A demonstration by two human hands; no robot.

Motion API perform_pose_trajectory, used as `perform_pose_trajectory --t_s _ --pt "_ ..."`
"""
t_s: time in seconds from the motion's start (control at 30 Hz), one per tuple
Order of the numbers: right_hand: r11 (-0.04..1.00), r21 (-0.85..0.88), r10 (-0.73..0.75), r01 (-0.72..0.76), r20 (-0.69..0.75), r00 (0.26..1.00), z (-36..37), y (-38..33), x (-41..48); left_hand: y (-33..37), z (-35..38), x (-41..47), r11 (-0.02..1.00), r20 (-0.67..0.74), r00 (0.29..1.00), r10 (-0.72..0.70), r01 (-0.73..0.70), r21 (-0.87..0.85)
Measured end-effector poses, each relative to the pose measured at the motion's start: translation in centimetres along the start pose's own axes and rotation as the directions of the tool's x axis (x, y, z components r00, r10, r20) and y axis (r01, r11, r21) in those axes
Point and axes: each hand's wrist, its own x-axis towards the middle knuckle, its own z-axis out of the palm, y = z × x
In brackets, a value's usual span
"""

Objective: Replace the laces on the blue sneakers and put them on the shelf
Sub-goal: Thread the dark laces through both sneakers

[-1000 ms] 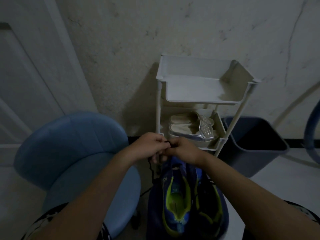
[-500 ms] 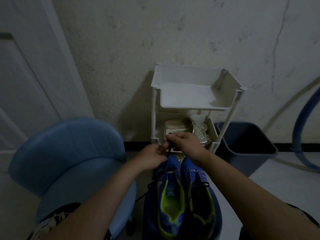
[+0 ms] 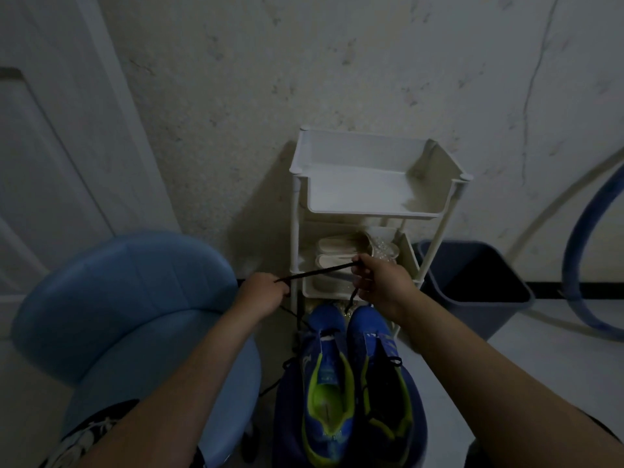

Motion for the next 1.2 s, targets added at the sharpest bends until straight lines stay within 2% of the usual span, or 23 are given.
perform_pose_trajectory --t_s 0.03,0.1,0.13,0.17,0.2,0.23,0.27,0.3,0.37,0.43,0.57,0.63,0.73,0.8,0.9,1.0,1.03,1.07,1.1,1.17,1.2 --pt "1.000 0.029 0.011 -0.011 0.000 1.000 -0.1 0.0 0.1 -0.5 -0.5 0.4 0.984 0.031 0.998 -0.055 0.049 0.170" --pt "0.998 0.065 0.020 -0.020 0.002 1.000 -0.2 0.0 0.1 -1.1 -1.3 0.0 0.853 0.097 0.981 -0.169 0.097 0.512" --pt "0.998 0.060 0.019 -0.019 0.002 1.000 -0.1 0.0 0.0 -1.3 -1.5 -0.2 0.780 0.134 0.973 -0.188 0.065 0.622" --pt "0.999 0.031 0.012 -0.012 0.000 1.000 0.0 0.2 0.0 -1.5 -1.5 -0.5 0.748 0.176 0.974 -0.145 -0.009 0.664" --pt "1.000 -0.016 0.003 -0.003 0.006 1.000 0.2 0.3 -0.2 -1.5 -1.2 -0.8 0.770 0.225 0.974 -0.040 -0.113 0.628" --pt "0.997 -0.071 -0.006 0.008 0.023 1.000 0.5 0.6 -0.4 -1.1 -0.8 -1.3 0.848 0.263 0.960 0.100 -0.221 0.482" --pt "0.993 -0.121 -0.009 0.015 0.052 0.999 0.7 0.9 -0.6 -0.2 -0.3 -2.2 0.919 0.275 0.935 0.226 -0.299 0.259" --pt "0.986 -0.163 -0.007 0.022 0.094 0.996 1.0 1.1 -0.8 0.8 0.4 -3.0 0.944 0.264 0.917 0.301 -0.326 0.056" --pt "0.969 -0.244 0.001 0.045 0.186 0.983 1.6 1.5 -1.2 2.7 1.6 -3.9 0.929 0.226 0.906 0.357 -0.318 -0.189" --pt "0.959 -0.277 0.009 0.059 0.239 0.971 2.1 1.6 -1.3 3.5 2.0 -4.1 0.911 0.171 0.911 0.376 -0.330 -0.246" --pt "0.991 -0.127 0.074 -0.042 0.261 0.962 2.2 1.2 -1.2 2.9 0.5 -3.6 0.929 0.101 0.923 0.370 -0.370 -0.022" --pt "0.997 -0.039 0.075 -0.068 0.247 0.966 1.9 0.8 -1.1 2.3 -0.3 -3.1 0.949 0.082 0.949 0.304 -0.309 0.059" --pt "0.998 -0.007 0.067 -0.067 0.185 0.980 1.2 0.5 -0.5 0.9 -1.6 -1.7 0.954 -0.006 0.982 0.188 -0.181 0.238" --pt "0.998 -0.002 0.065 -0.066 0.153 0.986 0.8 0.4 -0.2 -0.5 -2.3 -0.4 0.926 -0.052 0.990 0.130 -0.103 0.364" --pt "0.998 -0.036 0.062 -0.058 0.132 0.989 0.5 0.5 -0.2 -2.2 -3.0 1.3 0.812 -0.032 0.999 0.028 -0.004 0.583" --pt "0.991 -0.130 0.039 -0.020 0.149 0.988 0.6 0.7 -0.6 -2.8 -3.4 1.9 0.753 -0.039 0.996 -0.082 0.087 0.653" --pt "0.987 -0.163 0.029 -0.002 0.164 0.986 0.7 0.8 -0.7 -2.6 -3.3 1.7 0.732 -0.029 0.997 -0.066 0.068 0.677" --pt "0.979 -0.201 0.019 0.017 0.174 0.984 0.9 1.0 -0.8 -2.3 -3.0 1.2 0.741 -0.001 1.000 0.011 -0.008 0.672" --pt "0.970 -0.240 0.011 0.035 0.186 0.983 1.0 1.1 -0.9 -1.9 -2.4 0.8 0.799 0.033 0.991 0.128 -0.122 0.589" --pt "0.949 -0.304 -0.005 0.080 0.239 0.971 1.4 1.5 -1.0 0.1 -0.8 -1.0 0.932 0.116 0.947 0.301 -0.317 0.174" --pt "0.942 -0.321 -0.006 0.101 0.284 0.959 1.5 1.7 -1.0 1.3 0.0 -2.0 0.942 0.165 0.928 0.335 -0.335 -0.028"
